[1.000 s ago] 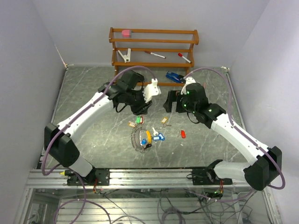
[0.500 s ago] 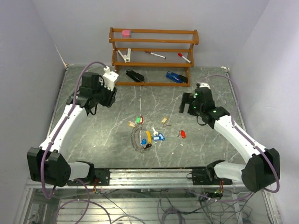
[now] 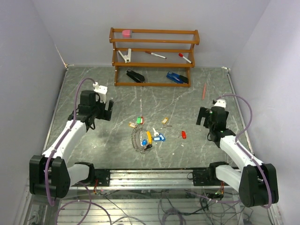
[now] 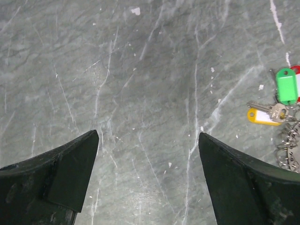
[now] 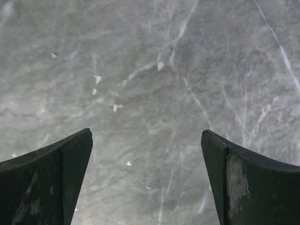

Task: Put the keys on the keyring

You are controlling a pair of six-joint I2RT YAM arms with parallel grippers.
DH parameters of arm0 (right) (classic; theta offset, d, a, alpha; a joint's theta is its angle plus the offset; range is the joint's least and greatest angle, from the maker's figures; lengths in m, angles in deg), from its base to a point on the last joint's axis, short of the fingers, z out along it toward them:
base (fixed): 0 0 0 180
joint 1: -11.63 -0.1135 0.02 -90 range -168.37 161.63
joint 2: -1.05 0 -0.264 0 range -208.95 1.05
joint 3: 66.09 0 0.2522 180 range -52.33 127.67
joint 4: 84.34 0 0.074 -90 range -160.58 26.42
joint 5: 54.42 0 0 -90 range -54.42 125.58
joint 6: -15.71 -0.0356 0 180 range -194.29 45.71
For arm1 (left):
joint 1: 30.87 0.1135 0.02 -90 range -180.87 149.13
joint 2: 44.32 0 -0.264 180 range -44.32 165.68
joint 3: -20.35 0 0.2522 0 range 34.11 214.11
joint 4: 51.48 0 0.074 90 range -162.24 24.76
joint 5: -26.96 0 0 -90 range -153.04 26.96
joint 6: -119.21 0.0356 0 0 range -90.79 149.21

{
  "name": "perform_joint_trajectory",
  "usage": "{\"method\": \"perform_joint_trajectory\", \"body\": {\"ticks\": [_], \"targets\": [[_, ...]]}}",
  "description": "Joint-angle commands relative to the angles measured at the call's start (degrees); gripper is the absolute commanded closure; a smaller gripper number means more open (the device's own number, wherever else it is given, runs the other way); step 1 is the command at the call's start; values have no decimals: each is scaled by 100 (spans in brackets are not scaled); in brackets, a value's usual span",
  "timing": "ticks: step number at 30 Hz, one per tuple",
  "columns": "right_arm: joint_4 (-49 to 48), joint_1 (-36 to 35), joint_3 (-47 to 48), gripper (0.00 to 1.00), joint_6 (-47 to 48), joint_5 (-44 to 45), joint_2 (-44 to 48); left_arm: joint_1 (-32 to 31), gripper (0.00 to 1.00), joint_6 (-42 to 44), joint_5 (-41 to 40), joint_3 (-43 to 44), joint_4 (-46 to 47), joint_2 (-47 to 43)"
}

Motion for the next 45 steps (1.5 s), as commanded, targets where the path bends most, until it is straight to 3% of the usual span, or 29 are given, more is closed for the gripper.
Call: {"method": "perform_joint_trajectory", "body": {"ticks": [1, 6, 13, 24, 31, 40, 45], "targets": [[-605, 110, -105, 0, 768, 221, 39, 52, 1, -185, -297, -254, 551, -202], [-953, 158, -476, 0, 598, 111, 70, 69, 0, -187, 56, -444, 828, -124], [-1405, 164, -840, 0, 346, 718, -417, 102, 0, -231, -261, -570, 1097, 15], [-1983, 165, -1617, 0, 190, 1341, 531, 142, 0, -377, -440, -784, 1465, -149], [-2113, 164, -2048, 0, 402, 1003, 1472, 151, 0, -486, -415, -848, 1577, -182], [-2108, 160, -2061, 0, 467, 863, 1493, 164, 0, -502, -502, -851, 1565, -235], [-2238, 161, -2184, 0, 932, -45, 1700, 212, 0, -500, -433, -872, 1541, -317]]}}
